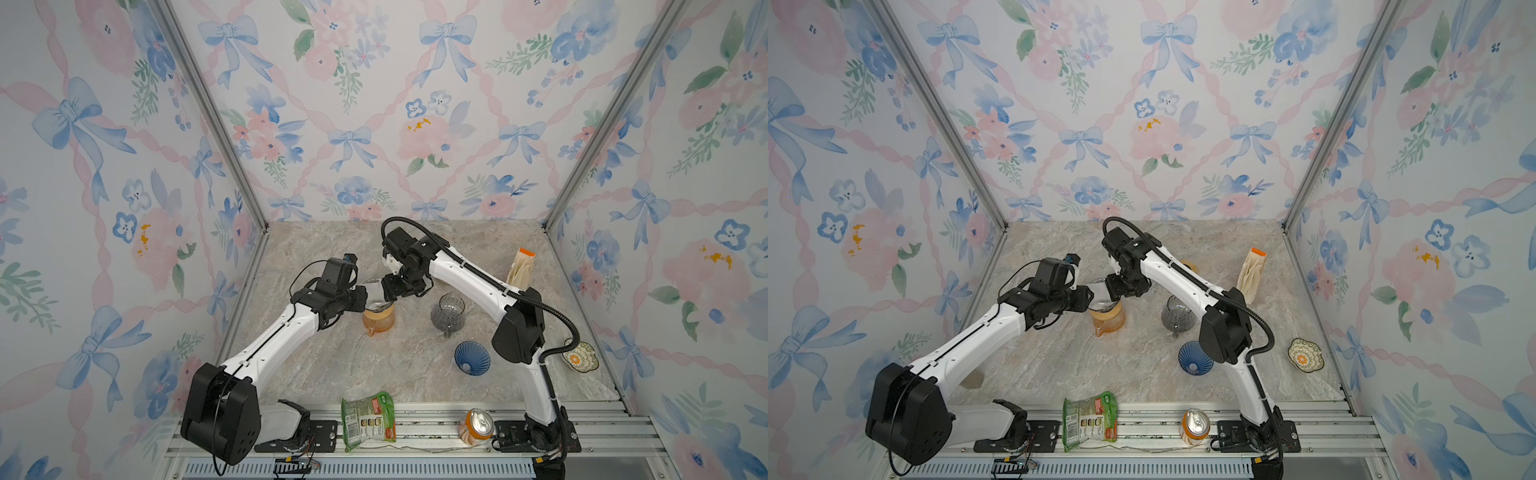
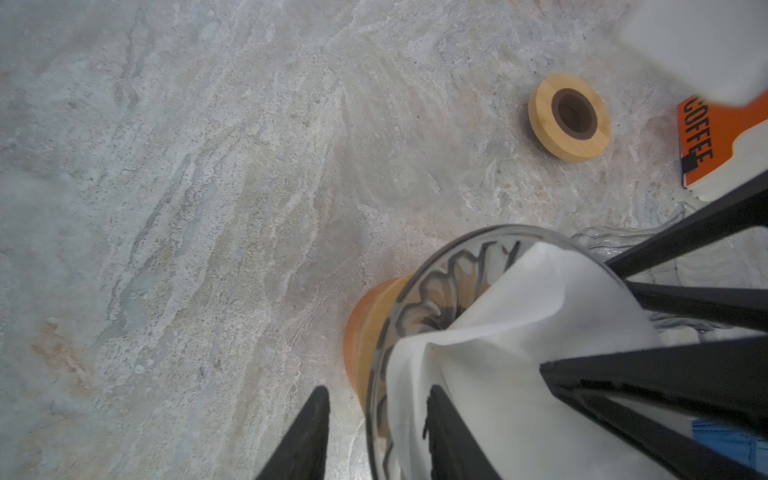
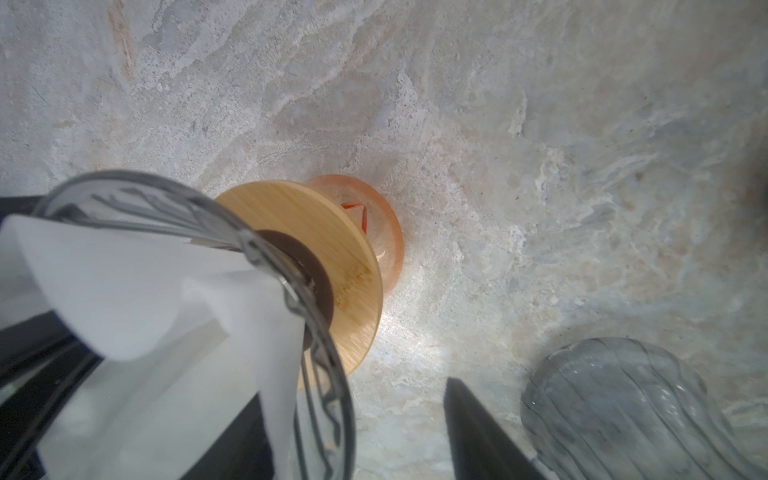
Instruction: Place the coffee filter in the dripper
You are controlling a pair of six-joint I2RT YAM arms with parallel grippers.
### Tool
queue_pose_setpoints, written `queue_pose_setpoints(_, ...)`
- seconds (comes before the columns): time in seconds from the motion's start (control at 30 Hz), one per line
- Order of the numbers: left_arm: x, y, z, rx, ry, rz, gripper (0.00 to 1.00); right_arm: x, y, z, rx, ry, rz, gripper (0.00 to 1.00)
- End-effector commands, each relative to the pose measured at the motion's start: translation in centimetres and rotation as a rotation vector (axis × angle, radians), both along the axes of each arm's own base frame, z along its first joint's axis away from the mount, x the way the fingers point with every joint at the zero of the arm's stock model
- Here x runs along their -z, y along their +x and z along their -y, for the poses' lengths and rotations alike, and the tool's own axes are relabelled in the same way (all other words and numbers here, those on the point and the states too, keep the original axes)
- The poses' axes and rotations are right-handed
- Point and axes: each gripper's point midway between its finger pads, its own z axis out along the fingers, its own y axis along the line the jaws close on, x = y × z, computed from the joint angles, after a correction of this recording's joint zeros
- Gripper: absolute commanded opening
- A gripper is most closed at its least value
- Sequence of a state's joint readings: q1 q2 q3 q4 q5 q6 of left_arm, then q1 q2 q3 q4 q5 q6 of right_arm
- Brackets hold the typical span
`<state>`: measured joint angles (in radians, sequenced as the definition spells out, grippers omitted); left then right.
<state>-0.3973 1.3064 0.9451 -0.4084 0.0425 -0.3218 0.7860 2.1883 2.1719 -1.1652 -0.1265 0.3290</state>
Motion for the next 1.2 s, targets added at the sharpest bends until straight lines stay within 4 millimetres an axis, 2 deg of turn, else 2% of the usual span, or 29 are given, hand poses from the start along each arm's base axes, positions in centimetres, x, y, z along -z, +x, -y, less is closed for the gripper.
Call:
queue_pose_setpoints(0.0, 0.6, -0.2, -0.4, 0.003, 0.015, -0.022, 0.4, -1.6, 0.4, -0.4, -0.004, 0.039, 0.023, 0.67)
queue_pose_setpoints(0.1, 0.2, -0.1, -0.4, 0.001, 0.013, -0.013, 0.4, -2.6, 0.4, -0.6, -0.005, 0.065, 0.035, 0.68)
queue_pose_setpoints(0.23, 0.0, 0.0, -0.3, 0.002, 0.005, -0.011, 0.4, -2.7, 0.1, -0.8, -0.008, 0.075, 0.03, 0.69)
queue_pose_setpoints(0.53, 0.1, 0.0, -0.2, 0.005, 0.005, -0.013, 0.4, -0.4, -0.3, -0.5, 0.017, 0.029, -0.021, 0.7)
queue_pose_setpoints(0.83, -0.7, 0.0, -0.1, 0.006, -0.01, 0.004, 0.41, 1.4, -0.2, 0.0, 0.022, -0.018, -0.042, 0.69)
queue_pose_setpoints(1.17, -2.7, 0.3, 0.1, 0.002, -0.039, 0.047, 0.45, -1.5, 0.2, -0.7, 0.014, 0.07, 0.012, 0.69)
